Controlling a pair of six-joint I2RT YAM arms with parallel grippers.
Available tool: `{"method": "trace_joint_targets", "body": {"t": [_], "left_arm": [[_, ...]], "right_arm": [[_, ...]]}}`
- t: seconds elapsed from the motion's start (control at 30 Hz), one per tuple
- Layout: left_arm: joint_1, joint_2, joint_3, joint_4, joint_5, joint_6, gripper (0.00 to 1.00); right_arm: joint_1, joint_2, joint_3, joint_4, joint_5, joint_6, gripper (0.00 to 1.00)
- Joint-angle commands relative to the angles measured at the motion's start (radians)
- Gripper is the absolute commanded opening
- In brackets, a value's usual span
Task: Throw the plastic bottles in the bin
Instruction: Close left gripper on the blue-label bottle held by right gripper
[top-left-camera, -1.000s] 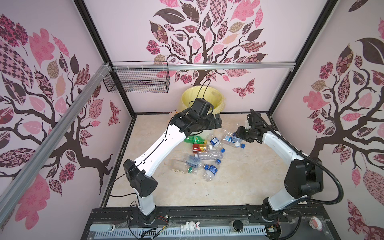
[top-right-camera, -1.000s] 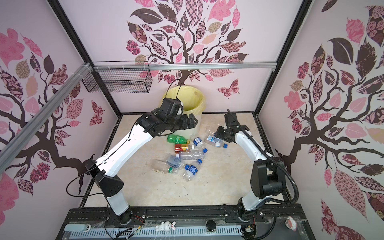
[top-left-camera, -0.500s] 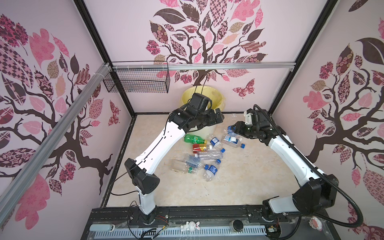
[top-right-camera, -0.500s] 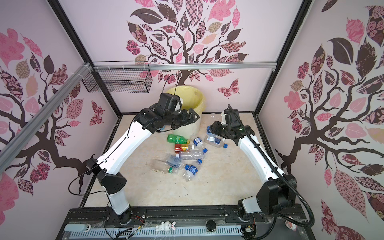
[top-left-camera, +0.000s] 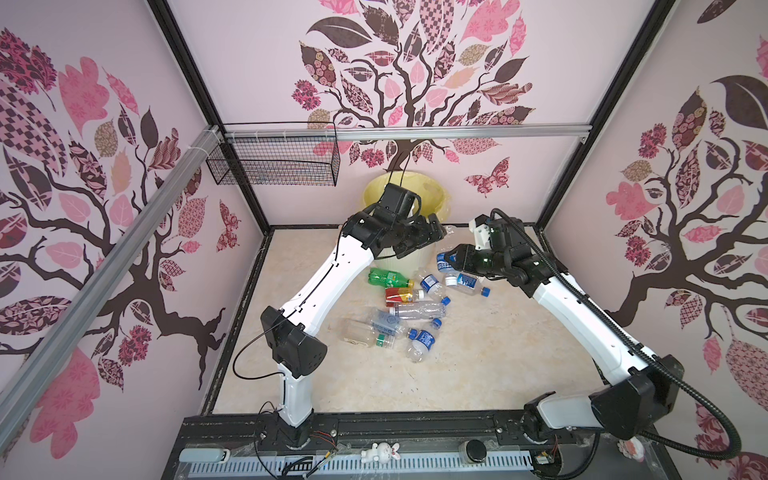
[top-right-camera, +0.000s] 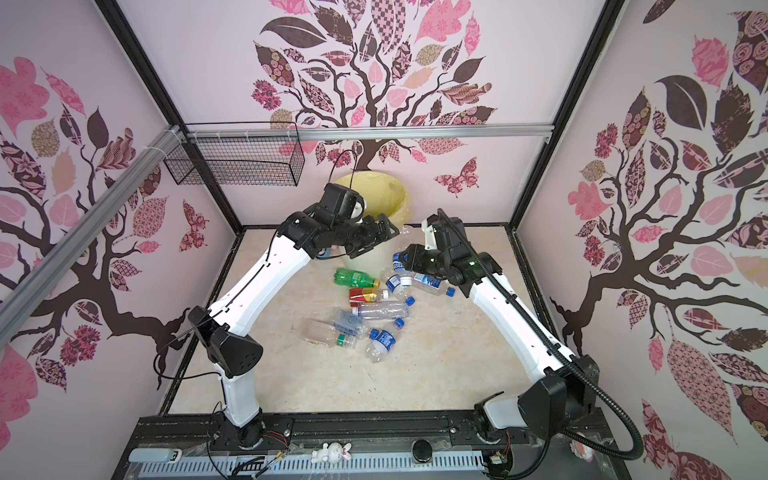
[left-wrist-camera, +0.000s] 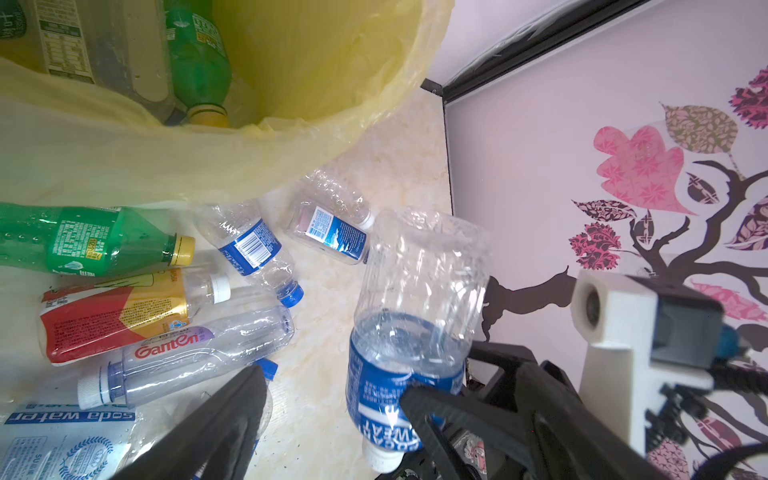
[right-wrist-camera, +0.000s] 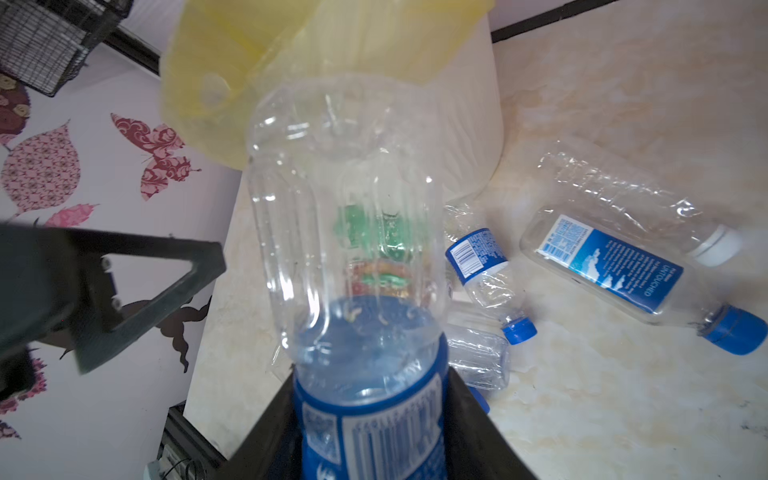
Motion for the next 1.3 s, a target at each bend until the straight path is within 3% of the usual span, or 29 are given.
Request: {"method": "trace_joint_targets", "body": {"t": [0.0, 1.0, 1.27], "left_arm": [[0.012, 0.01, 0.047, 0.034, 0.026, -0.019, 0.97], [0.011, 0.002, -0.071, 0.19, 0.138, -0.039, 0.84], [0.011, -0.003, -0.088, 0.222, 0.142, -0.048, 0.62]], "right_arm": [[0.022, -0.054, 0.02, 0.028, -0.015, -0.024, 0.39], [0.041, -0.071, -0.014, 0.124, -0.132, -0.046, 0.39], [0.042, -0.063, -0.003, 0.113, -0.132, -0.06, 0.42]]}}
